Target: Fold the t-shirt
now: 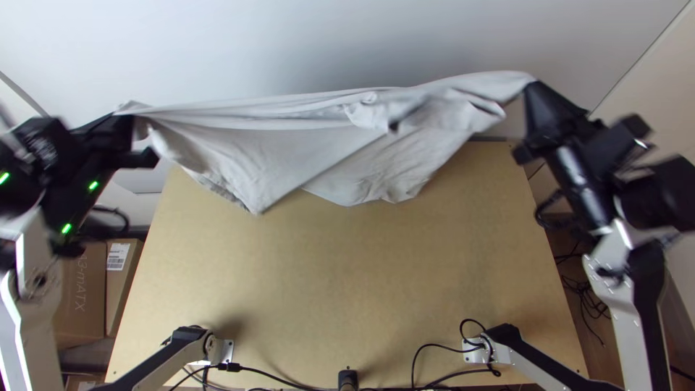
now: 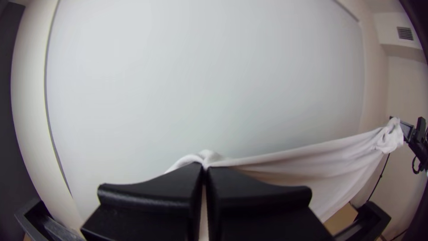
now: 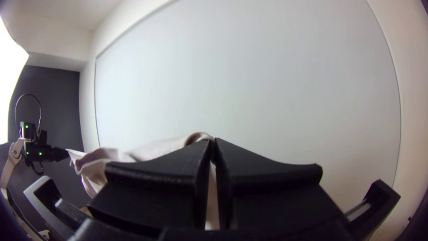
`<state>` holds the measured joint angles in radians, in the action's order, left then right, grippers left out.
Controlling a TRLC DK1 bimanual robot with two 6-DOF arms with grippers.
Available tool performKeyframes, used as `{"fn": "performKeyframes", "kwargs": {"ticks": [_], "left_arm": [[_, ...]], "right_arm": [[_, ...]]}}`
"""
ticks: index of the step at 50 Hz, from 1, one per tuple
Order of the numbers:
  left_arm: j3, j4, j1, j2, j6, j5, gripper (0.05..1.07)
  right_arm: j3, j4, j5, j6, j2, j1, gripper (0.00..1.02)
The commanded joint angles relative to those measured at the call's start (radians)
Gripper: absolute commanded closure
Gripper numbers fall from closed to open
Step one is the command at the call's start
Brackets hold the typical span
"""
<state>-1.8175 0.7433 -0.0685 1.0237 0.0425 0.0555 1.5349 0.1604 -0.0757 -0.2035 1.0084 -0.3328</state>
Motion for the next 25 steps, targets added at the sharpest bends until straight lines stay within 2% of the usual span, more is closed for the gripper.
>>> {"fn": "performKeyframes", "kwargs": {"ticks": [1,16,25], "left_arm": [[-0.002,0.034,-0.002,-0.123,0.045,0.01,1.05],[-0.026,0.16,-0.001,-0.315,0.14,-0.026,1.05],[-0.039,0.205,0.022,-0.332,0.151,-0.051,1.05]], "right_arm": [[0.028,0.008,0.013,0.015,-0.105,-0.012,1.0],[0.025,0.096,0.011,-0.001,-0.266,-0.017,1.0],[0.039,0.133,0.011,-0.036,-0.28,-0.017,1.0]]}}
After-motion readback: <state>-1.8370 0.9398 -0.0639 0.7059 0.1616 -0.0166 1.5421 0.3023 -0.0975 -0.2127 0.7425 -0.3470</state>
